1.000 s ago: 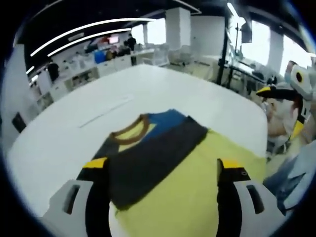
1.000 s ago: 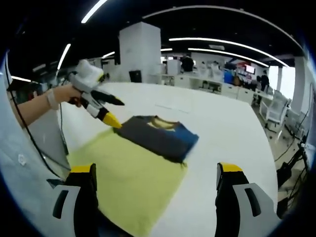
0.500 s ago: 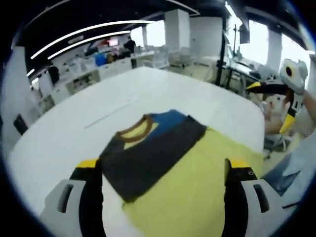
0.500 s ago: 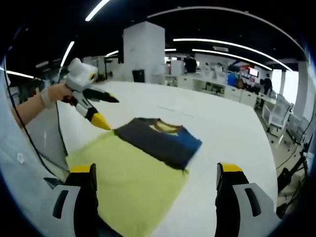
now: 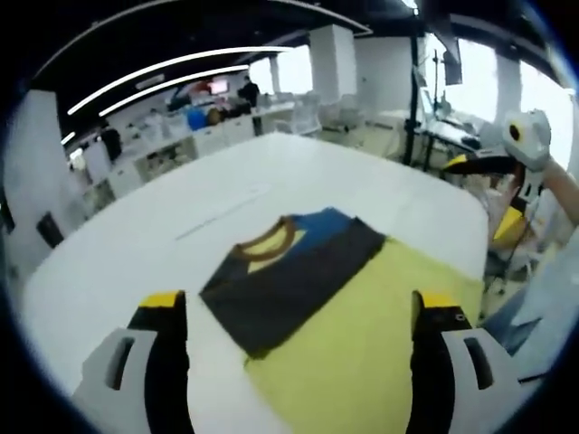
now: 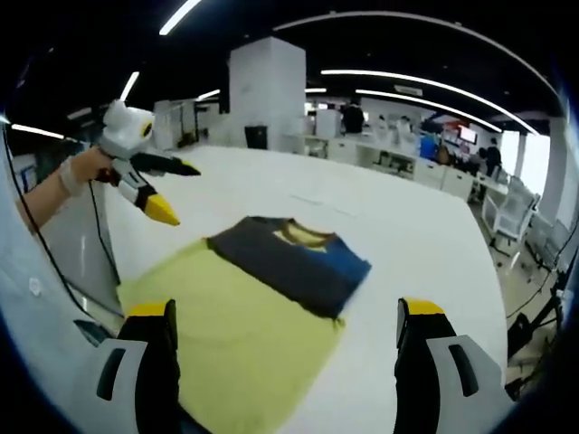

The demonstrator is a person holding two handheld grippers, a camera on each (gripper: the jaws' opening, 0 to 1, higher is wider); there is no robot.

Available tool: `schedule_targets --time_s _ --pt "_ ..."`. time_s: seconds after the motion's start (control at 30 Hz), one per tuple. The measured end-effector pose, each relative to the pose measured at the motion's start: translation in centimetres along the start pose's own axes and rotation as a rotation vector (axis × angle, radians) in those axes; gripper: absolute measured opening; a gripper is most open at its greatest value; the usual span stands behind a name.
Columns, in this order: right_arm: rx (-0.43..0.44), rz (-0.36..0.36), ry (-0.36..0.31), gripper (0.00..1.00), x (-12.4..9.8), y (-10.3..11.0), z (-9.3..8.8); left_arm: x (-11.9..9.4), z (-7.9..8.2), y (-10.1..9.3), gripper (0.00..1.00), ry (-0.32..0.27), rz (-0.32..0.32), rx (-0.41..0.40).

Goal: Fold the garment on the visible template until the final outline fits inside the template.

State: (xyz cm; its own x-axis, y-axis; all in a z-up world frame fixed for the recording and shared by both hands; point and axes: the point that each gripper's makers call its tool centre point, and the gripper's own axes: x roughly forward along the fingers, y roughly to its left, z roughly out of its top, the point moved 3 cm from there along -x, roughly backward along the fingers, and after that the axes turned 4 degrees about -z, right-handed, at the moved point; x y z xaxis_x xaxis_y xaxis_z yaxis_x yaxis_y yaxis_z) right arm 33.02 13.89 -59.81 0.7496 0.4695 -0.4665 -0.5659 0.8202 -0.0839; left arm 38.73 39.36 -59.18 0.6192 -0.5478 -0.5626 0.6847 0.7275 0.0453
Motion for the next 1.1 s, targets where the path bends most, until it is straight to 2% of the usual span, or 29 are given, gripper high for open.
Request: schedule_targets --time_s 0.53,0.8,1.1 --pt "-0.012 0.018 0.009 1.00 0.7 -0.3 0.2 -2.7 -0.9 0.2 0.99 -0.011 0.069 -0.052" --pt "-0.007 0.020 -0.002 1.00 0.6 -0.6 0.7 -3.6 -1.3 -0.2 0.99 -0.003 0.080 -0.062" --pt "-0.013 0.028 0.008 1.00 0.3 -0.5 0.3 -4.5 -1.2 -0.7 0.99 -0.008 0.088 -0.067"
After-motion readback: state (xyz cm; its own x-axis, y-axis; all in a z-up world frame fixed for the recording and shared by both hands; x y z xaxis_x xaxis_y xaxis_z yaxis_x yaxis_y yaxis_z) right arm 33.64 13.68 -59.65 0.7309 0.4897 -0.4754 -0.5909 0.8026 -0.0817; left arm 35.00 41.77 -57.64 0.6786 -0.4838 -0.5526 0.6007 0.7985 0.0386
